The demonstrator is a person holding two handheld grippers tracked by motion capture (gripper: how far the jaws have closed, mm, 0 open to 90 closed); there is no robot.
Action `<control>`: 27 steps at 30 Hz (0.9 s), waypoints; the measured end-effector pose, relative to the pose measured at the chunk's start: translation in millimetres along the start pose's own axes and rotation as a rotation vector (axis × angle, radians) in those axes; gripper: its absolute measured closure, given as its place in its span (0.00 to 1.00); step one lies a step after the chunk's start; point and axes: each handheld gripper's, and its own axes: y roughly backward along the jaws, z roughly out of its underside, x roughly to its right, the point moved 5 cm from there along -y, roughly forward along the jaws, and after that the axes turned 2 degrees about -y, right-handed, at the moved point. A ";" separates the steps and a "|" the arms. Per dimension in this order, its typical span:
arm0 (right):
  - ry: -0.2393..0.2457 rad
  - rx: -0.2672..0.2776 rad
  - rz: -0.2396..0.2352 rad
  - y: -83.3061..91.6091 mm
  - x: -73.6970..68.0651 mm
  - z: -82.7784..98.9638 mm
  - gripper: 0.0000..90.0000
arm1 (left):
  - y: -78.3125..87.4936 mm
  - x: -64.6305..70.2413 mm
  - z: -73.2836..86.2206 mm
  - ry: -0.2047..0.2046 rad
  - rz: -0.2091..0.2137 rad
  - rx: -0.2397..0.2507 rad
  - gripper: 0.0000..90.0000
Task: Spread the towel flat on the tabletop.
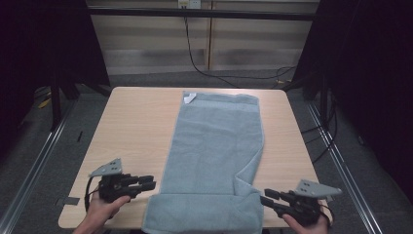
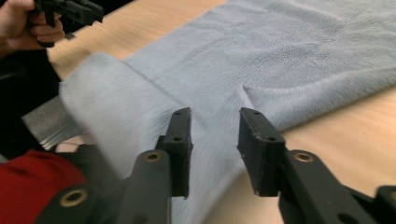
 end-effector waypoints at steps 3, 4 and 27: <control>-0.006 -0.041 -0.034 -34.0 10.8 -12.7 0.69 | -27.9 -19.7 -8.8 -0.001 -0.027 -0.067 0.75; 0.000 -0.064 -0.035 -46.2 15.5 -16.5 0.69 | -37.0 -26.0 -11.9 -0.006 -0.041 -0.082 0.75; -0.070 -0.102 0.085 -34.7 35.2 11.0 0.96 | -49.3 -30.2 15.8 -0.080 -0.172 -0.208 0.77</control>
